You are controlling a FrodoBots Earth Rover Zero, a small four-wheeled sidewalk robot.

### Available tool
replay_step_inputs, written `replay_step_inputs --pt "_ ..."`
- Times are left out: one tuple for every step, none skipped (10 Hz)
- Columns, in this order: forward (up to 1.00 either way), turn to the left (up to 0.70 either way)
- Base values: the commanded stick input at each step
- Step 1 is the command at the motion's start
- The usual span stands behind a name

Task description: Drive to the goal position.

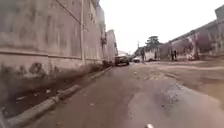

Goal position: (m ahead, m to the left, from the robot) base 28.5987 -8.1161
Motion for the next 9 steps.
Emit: replay_step_inputs --pt "0.85 -0.34" --pt "0.85 -0.34" --pt "0.85 -0.34" --pt "0.85 -0.34" --pt "0.85 -0.34" --pt "0.85 -0.34" --pt "0.85 -0.34" --pt "0.85 -0.34" --pt "0.85 -0.34"
